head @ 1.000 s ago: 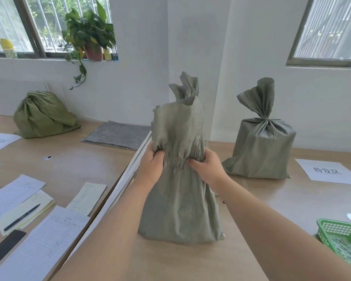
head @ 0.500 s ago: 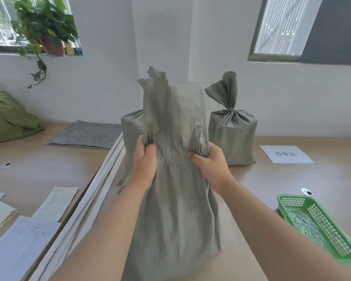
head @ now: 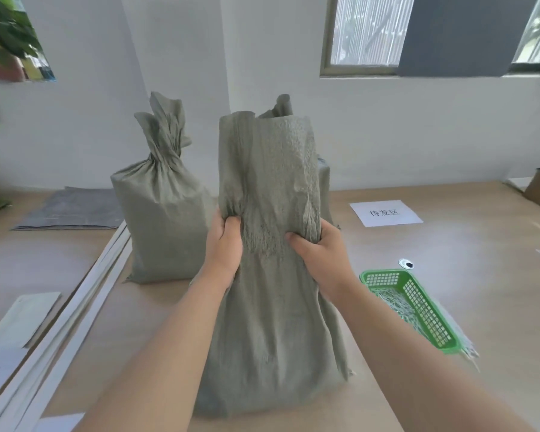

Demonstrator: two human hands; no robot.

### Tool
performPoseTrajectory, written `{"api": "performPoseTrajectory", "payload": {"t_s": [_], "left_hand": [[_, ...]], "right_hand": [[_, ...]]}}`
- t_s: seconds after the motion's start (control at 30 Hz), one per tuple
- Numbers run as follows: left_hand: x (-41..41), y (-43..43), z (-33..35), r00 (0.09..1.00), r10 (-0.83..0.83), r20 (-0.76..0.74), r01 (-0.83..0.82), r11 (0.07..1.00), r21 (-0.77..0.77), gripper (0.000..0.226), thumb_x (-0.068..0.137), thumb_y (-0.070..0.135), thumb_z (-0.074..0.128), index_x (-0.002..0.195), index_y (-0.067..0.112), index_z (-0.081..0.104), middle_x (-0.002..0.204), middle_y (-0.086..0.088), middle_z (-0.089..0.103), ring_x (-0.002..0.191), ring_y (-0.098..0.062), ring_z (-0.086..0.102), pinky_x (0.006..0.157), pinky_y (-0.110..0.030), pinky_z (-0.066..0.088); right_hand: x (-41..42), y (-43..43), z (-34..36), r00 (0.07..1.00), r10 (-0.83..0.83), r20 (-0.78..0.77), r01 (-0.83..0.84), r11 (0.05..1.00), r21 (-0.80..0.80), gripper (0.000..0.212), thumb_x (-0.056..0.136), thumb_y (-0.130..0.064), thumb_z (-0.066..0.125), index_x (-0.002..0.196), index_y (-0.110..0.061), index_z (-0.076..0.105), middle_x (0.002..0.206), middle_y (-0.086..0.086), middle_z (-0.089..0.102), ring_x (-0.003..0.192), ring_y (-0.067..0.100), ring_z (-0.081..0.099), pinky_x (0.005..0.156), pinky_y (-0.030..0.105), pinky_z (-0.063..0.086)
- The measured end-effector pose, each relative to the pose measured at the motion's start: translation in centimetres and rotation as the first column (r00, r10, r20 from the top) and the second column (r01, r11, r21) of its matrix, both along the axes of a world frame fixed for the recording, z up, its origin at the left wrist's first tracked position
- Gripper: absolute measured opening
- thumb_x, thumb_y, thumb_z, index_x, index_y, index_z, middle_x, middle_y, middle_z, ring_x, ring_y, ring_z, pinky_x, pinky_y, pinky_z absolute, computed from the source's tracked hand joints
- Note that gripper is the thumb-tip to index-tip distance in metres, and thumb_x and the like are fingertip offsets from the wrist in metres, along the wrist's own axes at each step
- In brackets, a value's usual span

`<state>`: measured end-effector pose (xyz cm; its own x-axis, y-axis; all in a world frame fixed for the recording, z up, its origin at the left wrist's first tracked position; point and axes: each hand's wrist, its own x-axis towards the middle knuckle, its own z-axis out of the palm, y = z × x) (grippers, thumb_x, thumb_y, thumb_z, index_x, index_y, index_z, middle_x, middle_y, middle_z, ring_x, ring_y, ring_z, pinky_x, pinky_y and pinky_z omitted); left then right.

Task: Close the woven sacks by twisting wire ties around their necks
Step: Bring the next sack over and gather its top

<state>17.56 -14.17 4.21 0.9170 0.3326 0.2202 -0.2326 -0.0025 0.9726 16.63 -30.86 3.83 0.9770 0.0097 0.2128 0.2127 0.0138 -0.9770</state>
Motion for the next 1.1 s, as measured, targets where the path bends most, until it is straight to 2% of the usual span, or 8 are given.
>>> {"api": "performPoseTrajectory", "payload": {"t_s": [0.17, 0.23, 0.33, 0.4, 0.5, 0.6, 0.77, 1.1], "left_hand": [[0.2, -6.0, -0.3, 1.000, 0.011, -0.010, -0.011, 1.000, 0.002, 0.035, 0.101, 0.010, 0.040, 0.125, 0.026, 0.060, 0.107, 0.016, 0.067, 0.107, -0.007, 0.062, 0.086, -0.023, 0.046], [0.3, -8.2, -0.6, 1.000, -0.011, -0.007, 0.011, 1.000, 0.009, 0.036, 0.098, 0.014, 0.041, 0.118, 0.035, 0.063, 0.108, 0.014, 0.070, 0.110, -0.012, 0.063, 0.091, -0.028, 0.049], [0.3, -11.0, -1.1, 0.999, -0.044, 0.009, 0.044, 0.999, 0.024, 0.040, 0.091, 0.020, 0.041, 0.119, 0.035, 0.064, 0.117, 0.007, 0.071, 0.114, -0.016, 0.064, 0.098, -0.037, 0.050], [0.3, -12.5, -1.2, 0.998, -0.059, 0.009, 0.059, 0.998, 0.019, 0.039, 0.091, 0.019, 0.041, 0.121, 0.026, 0.065, 0.112, 0.005, 0.072, 0.110, -0.017, 0.065, 0.094, -0.037, 0.051], [0.6, -14.2, -0.9, 0.993, -0.116, -0.005, 0.116, 0.993, 0.017, 0.035, 0.093, 0.019, 0.042, 0.111, 0.038, 0.066, 0.107, 0.009, 0.072, 0.107, -0.015, 0.065, 0.097, -0.041, 0.051], [1.3, -15.1, -0.9, 0.981, -0.192, -0.038, 0.194, 0.978, 0.072, 0.037, 0.093, 0.024, 0.042, 0.107, 0.050, 0.065, 0.115, 0.010, 0.071, 0.115, -0.016, 0.064, 0.106, -0.047, 0.048], [2.0, -14.8, -1.8, 0.964, -0.261, -0.061, 0.266, 0.956, 0.120, 0.035, 0.091, 0.027, 0.044, 0.114, 0.042, 0.065, 0.118, 0.007, 0.071, 0.117, -0.018, 0.064, 0.107, -0.054, 0.047], [1.2, -14.6, -1.7, 0.919, -0.364, -0.150, 0.370, 0.929, 0.012, 0.036, 0.104, 0.029, 0.040, 0.133, 0.030, 0.063, 0.129, -0.001, 0.070, 0.124, -0.024, 0.063, 0.106, -0.050, 0.049]], "right_hand": [[-0.3, -5.4, -0.4, 0.998, 0.028, -0.056, -0.026, 0.999, 0.032, 0.031, 0.080, -0.017, 0.068, 0.099, 0.004, 0.056, 0.081, 0.022, 0.058, 0.079, 0.021, 0.052, 0.068, 0.062, 0.051], [-0.4, -7.2, -0.8, 0.996, 0.044, -0.075, -0.040, 0.998, 0.054, 0.028, 0.078, -0.020, 0.068, 0.096, 0.000, 0.060, 0.088, 0.032, 0.062, 0.080, 0.023, 0.055, 0.072, 0.056, 0.053], [-0.5, -9.6, -1.7, 0.994, 0.066, -0.088, -0.059, 0.995, 0.075, 0.015, 0.082, -0.014, 0.067, 0.097, -0.008, 0.067, 0.097, 0.027, 0.069, 0.086, 0.028, 0.065, 0.084, 0.060, 0.053], [-0.5, -10.8, -2.2, 0.992, 0.069, -0.108, -0.060, 0.995, 0.085, 0.021, 0.084, -0.015, 0.068, 0.105, -0.014, 0.068, 0.104, 0.020, 0.071, 0.099, 0.031, 0.070, 0.089, 0.060, 0.054], [-0.3, -12.0, -2.5, 0.990, 0.054, -0.133, -0.040, 0.993, 0.108, 0.040, 0.080, -0.024, 0.071, 0.118, -0.019, 0.062, 0.113, 0.009, 0.071, 0.106, 0.028, 0.069, 0.092, 0.056, 0.055], [0.0, -12.9, -2.6, 0.987, 0.079, -0.139, -0.057, 0.985, 0.160, 0.040, 0.082, -0.018, 0.069, 0.122, -0.016, 0.062, 0.114, 0.011, 0.072, 0.107, 0.029, 0.069, 0.094, 0.055, 0.054], [-0.2, -13.0, -2.7, 0.984, 0.092, -0.150, -0.057, 0.973, 0.222, 0.045, 0.082, -0.015, 0.071, 0.126, -0.017, 0.060, 0.118, 0.010, 0.071, 0.110, 0.029, 0.068, 0.097, 0.056, 0.053], [1.0, -12.9, -1.4, 0.984, 0.148, -0.098, -0.151, 0.988, -0.023, 0.036, 0.073, -0.032, 0.081, 0.106, -0.025, 0.070, 0.118, 0.015, 0.066, 0.109, 0.027, 0.067, 0.092, 0.052, 0.056]]}}
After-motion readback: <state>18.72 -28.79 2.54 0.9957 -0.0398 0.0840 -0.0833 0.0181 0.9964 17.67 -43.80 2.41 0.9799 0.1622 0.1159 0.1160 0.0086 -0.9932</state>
